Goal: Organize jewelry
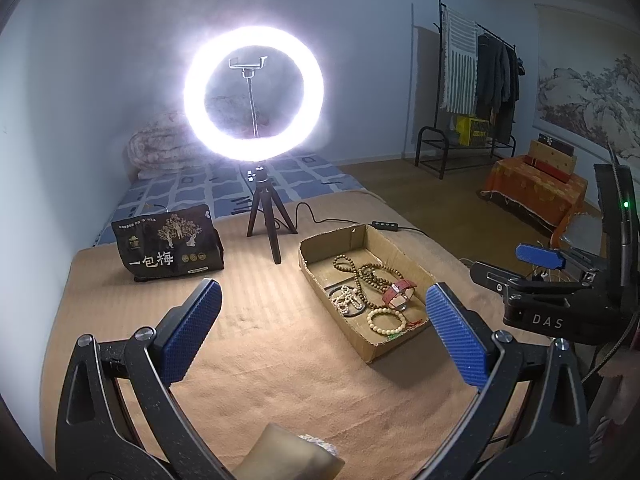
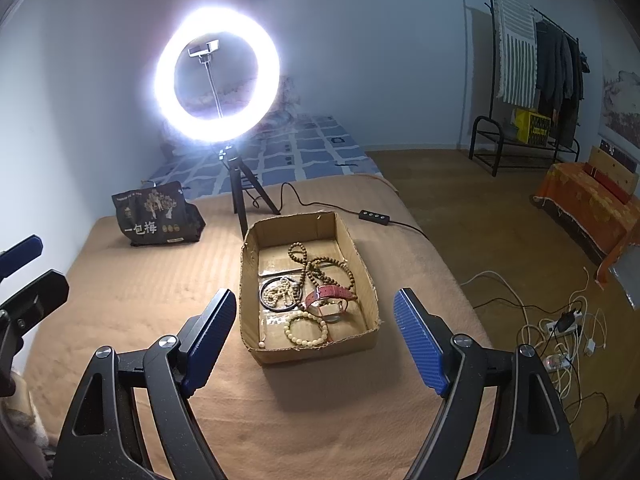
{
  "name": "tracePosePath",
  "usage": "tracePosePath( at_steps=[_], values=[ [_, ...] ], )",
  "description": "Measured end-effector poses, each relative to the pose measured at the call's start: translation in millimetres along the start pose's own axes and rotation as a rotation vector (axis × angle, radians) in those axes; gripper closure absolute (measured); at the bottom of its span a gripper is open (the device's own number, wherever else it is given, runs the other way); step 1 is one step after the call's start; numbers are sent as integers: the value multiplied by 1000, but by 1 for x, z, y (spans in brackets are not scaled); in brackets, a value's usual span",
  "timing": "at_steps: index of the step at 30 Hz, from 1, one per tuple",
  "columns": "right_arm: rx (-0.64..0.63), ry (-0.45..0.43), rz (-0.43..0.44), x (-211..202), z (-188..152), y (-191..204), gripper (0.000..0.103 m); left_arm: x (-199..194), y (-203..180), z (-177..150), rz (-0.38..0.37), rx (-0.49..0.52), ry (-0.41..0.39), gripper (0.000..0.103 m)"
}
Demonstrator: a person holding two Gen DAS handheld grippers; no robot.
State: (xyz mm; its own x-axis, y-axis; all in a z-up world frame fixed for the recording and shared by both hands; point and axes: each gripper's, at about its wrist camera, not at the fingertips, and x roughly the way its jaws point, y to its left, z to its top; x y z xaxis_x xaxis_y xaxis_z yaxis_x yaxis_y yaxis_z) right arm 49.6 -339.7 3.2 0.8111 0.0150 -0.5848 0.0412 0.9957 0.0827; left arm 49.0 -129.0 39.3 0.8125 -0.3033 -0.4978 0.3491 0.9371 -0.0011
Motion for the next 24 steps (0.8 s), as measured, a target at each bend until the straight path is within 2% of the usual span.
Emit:
tracePosePath(
  at_steps=[24],
  values=[
    [19, 16, -12, 1, 0, -3, 22, 5, -1, -3, 4, -8, 19, 0]
  ],
)
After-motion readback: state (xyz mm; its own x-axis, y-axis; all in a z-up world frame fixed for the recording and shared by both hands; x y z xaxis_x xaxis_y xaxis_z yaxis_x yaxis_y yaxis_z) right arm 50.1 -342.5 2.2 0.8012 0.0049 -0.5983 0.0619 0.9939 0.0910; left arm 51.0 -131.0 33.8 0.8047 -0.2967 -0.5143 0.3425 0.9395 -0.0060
